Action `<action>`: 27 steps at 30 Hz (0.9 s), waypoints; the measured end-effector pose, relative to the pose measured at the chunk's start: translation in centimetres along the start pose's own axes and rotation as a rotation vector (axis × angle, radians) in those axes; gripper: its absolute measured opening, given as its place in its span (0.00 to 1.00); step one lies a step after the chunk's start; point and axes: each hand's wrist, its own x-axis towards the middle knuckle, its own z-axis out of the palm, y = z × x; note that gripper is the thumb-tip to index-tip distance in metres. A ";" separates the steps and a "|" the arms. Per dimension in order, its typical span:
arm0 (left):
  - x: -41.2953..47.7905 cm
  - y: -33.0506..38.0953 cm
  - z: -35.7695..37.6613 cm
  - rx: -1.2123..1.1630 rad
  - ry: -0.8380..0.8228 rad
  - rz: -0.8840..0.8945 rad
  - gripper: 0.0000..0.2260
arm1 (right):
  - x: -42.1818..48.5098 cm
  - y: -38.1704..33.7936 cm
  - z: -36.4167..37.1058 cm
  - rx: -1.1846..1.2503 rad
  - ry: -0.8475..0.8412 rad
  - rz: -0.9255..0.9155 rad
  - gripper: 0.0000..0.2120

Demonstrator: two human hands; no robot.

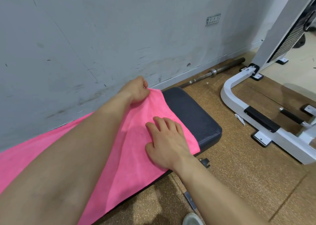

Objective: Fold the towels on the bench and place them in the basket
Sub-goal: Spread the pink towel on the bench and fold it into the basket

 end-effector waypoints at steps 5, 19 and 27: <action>0.6 0.8 -0.3 -0.253 0.005 -0.001 0.10 | 0.0 0.2 0.4 0.016 0.008 -0.007 0.31; -6.5 -3.9 1.7 0.139 0.104 0.078 0.20 | 0.2 -1.1 0.2 -0.074 -0.024 -0.026 0.33; -12.5 -7.2 -1.6 0.223 0.116 0.091 0.26 | -0.1 -1.4 -0.2 -0.174 -0.176 0.083 0.34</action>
